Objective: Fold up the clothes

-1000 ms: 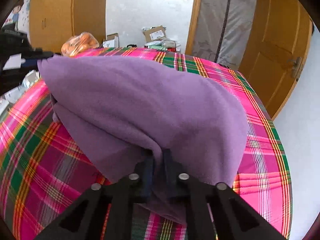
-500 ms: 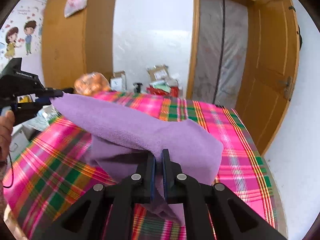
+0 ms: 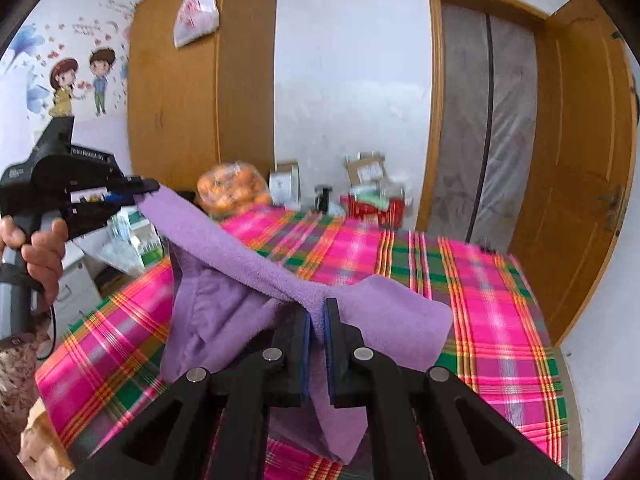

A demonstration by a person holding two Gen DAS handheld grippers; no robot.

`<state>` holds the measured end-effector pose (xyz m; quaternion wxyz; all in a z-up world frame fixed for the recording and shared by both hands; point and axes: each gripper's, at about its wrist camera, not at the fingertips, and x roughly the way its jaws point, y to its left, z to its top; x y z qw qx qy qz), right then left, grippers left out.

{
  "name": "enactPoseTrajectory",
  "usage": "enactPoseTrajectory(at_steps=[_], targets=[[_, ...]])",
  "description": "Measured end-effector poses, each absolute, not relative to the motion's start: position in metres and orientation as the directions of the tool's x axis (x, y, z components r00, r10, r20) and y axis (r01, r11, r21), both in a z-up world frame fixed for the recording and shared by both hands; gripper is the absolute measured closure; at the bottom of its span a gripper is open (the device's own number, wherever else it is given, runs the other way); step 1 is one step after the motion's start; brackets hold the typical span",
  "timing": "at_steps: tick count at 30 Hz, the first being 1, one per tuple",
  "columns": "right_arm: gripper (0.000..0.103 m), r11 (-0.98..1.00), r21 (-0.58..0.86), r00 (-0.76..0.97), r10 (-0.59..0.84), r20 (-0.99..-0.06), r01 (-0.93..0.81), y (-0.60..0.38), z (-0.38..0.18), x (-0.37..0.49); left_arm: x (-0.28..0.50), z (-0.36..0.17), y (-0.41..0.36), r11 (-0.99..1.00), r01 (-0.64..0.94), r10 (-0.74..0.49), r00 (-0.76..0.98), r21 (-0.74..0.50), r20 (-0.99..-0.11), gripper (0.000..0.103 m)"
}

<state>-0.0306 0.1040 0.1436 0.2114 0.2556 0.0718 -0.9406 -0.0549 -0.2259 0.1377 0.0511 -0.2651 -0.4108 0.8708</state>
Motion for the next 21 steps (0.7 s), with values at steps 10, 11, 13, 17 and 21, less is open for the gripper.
enactPoseTrajectory(at_steps=[10,11,13,17,21], targets=[[0.096,-0.912,-0.002,-0.743,-0.332,-0.580,0.409,0.090,0.121,-0.101,-0.145,0.105,-0.229,-0.724,0.219,0.265,-0.787,-0.654,-0.557,0.093],[0.096,-0.914,0.001,-0.743,-0.330,-0.583,0.406,0.088,0.119,-0.108,-0.153,0.103,-0.230,-0.724,0.226,0.266,-0.780,-0.652,-0.566,0.093],[0.096,-0.918,0.001,-0.738,-0.318,-0.596,0.396,0.083,0.115,-0.123,-0.171,0.097,-0.232,-0.728,0.242,0.263,-0.766,-0.642,-0.587,0.093],[0.096,-0.921,0.014,-0.715,-0.312,-0.625,0.390,0.076,0.105,-0.150,-0.200,0.081,-0.234,-0.737,0.273,0.261,-0.729,-0.619,-0.633,0.093],[0.096,-0.926,0.022,-0.694,-0.299,-0.655,0.378,0.073,0.092,-0.168,-0.228,0.061,-0.235,-0.746,0.305,0.263,-0.681,-0.592,-0.683,0.093]])
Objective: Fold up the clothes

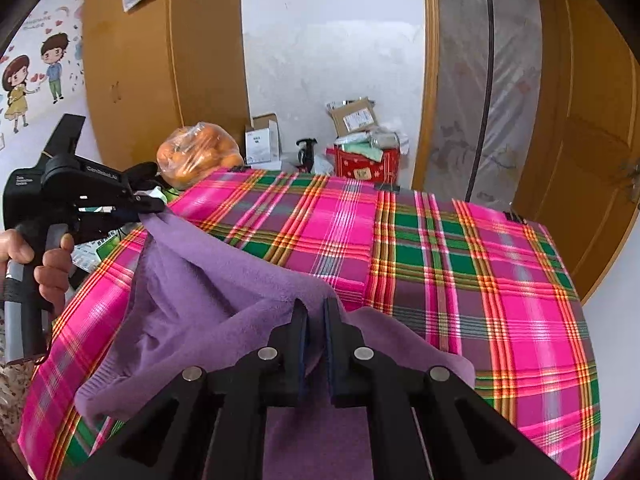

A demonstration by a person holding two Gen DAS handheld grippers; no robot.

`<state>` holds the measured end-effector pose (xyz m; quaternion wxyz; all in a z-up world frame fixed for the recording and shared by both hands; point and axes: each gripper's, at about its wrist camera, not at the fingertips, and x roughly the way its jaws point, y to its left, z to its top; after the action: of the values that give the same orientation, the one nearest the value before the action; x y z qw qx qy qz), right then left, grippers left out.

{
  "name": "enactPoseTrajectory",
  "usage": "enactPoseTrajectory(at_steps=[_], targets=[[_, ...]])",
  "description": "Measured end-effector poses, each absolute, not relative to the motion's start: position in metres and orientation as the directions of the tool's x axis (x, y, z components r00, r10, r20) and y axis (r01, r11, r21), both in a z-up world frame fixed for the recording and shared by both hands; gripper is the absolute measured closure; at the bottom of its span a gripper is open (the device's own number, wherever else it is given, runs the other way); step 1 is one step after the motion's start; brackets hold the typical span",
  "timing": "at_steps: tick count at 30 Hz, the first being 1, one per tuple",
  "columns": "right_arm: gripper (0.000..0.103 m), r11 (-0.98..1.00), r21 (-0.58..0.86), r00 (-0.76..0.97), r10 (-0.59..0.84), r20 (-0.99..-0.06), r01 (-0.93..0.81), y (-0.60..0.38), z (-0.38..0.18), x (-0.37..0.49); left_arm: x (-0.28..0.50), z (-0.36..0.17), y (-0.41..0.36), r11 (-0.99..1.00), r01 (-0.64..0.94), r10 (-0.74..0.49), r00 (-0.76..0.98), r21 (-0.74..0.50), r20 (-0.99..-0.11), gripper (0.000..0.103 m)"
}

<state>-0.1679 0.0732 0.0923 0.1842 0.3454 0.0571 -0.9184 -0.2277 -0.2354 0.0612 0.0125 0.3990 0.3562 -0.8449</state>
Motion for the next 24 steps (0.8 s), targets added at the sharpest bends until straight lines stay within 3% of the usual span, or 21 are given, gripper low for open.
enactPoseTrajectory(at_steps=[8,11,14,16,20,22,24], targets=[[0.096,-0.935,0.028,-0.670,-0.274,-0.690,0.354,0.068,0.074,-0.181,-0.243,0.038,-0.233,-0.770,0.309,0.286,-0.614,-0.558,-0.735,0.091],[0.096,-0.936,0.036,-0.665,-0.276,-0.694,0.351,0.071,0.074,-0.180,-0.227,0.046,-0.233,-0.788,0.267,0.292,-0.630,-0.554,-0.719,0.082],[0.094,-0.933,0.073,-0.652,-0.301,-0.696,0.353,0.076,0.076,-0.178,-0.203,0.059,-0.235,-0.796,0.225,0.307,-0.651,-0.563,-0.694,0.081],[0.090,-0.928,0.113,-0.635,-0.329,-0.699,0.356,0.081,0.077,-0.175,-0.184,0.068,-0.235,-0.802,0.202,0.311,-0.663,-0.562,-0.681,0.075],[0.089,-0.917,0.198,-0.623,-0.383,-0.682,0.348,0.098,0.082,-0.163,-0.145,0.092,-0.222,-0.824,0.112,0.330,-0.703,-0.556,-0.631,0.073],[0.088,-0.912,0.232,-0.627,-0.403,-0.667,0.339,0.109,0.086,-0.151,-0.132,0.100,-0.205,-0.843,0.030,0.368,-0.696,-0.537,-0.617,0.061],[0.084,-0.912,0.246,-0.632,-0.406,-0.660,0.330,0.119,0.086,-0.138,-0.120,0.107,-0.184,-0.860,-0.058,0.408,-0.675,-0.507,-0.615,0.061]])
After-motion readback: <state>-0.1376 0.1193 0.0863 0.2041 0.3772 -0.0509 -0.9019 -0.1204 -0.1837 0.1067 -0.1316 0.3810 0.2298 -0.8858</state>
